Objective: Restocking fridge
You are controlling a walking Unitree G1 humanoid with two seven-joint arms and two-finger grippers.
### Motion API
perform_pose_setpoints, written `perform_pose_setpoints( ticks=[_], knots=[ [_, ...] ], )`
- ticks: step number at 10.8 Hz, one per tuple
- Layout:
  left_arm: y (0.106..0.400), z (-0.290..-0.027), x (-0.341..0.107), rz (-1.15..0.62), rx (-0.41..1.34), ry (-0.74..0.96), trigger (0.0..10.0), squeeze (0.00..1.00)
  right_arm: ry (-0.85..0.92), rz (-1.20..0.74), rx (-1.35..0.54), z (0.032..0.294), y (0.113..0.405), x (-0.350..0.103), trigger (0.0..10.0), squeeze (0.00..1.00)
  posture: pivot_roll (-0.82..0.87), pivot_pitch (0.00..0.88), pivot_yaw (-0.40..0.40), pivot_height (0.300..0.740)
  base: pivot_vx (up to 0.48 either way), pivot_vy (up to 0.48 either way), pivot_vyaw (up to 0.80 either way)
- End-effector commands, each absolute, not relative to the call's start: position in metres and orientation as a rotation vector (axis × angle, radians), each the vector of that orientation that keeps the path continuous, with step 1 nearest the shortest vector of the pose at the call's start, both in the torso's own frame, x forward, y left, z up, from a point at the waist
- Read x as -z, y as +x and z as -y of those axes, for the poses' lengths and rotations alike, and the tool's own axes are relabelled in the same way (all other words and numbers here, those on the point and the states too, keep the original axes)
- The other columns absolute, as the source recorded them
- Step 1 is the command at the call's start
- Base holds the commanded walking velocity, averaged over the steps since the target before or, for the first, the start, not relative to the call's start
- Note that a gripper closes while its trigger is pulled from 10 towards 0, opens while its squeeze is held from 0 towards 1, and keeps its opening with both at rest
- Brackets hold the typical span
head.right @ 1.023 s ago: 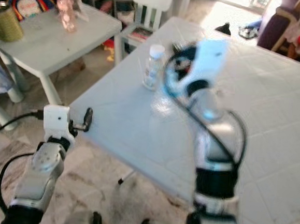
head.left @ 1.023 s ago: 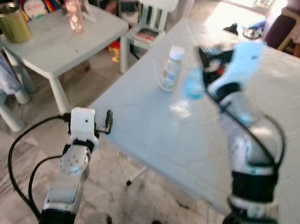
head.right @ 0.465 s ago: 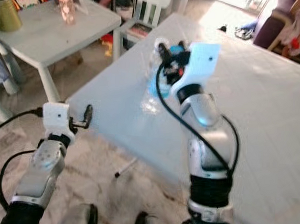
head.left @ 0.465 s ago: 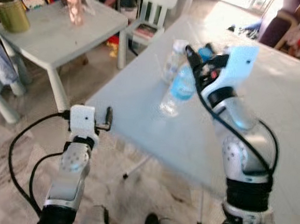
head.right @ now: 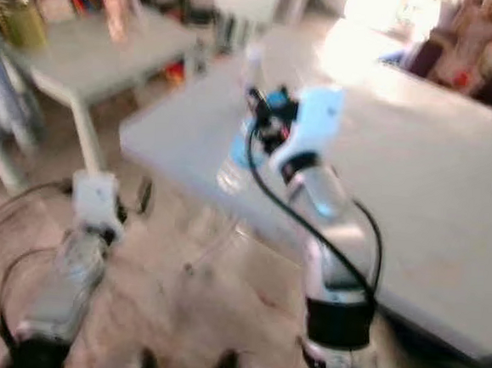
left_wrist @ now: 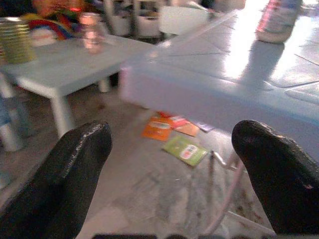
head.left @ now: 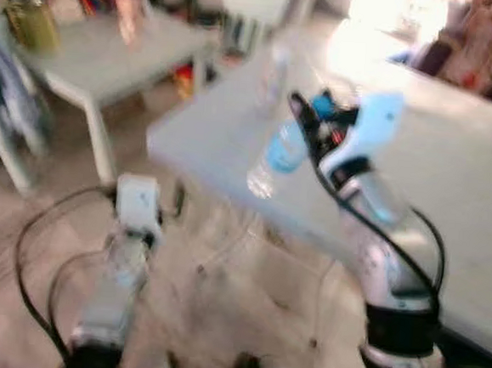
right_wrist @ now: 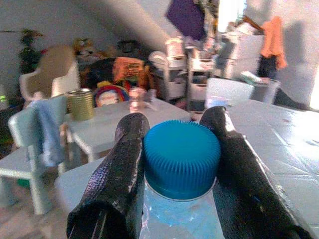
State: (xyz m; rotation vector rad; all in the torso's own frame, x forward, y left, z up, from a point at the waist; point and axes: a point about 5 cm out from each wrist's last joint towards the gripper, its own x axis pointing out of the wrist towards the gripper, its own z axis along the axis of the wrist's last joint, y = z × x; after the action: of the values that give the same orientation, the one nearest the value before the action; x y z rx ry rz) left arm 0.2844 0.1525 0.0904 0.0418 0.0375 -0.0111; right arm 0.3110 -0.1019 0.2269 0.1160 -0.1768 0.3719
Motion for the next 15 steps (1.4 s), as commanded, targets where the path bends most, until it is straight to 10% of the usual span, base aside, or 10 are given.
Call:
perform_pose_setpoints(
  ticks=[1,9,15],
  knots=[
    [0.282,-0.152,-0.086,-0.055,0.005,0.043,10.0,0.00,0.105,0.116,-0.375,0.103,0.313,-0.215,10.0,0.00,0.13,0.073,-0.077,0.740,-0.322,0.000,0.00],
    [0.252,-0.182,-0.036,-0.173,-0.016,0.175,10.0,0.00,-0.044,0.036,-0.399,0.117,0.289,-0.127,10.0,0.00,0.14,0.034,-0.071,0.740,-0.077,0.000,0.55],
    [0.282,-0.180,-0.057,-0.046,0.126,0.305,10.0,0.00,-0.119,0.065,-0.412,0.117,0.288,-0.104,10.0,0.00,0.15,0.000,-0.078,0.740,0.000,0.000,0.80]
  ],
)
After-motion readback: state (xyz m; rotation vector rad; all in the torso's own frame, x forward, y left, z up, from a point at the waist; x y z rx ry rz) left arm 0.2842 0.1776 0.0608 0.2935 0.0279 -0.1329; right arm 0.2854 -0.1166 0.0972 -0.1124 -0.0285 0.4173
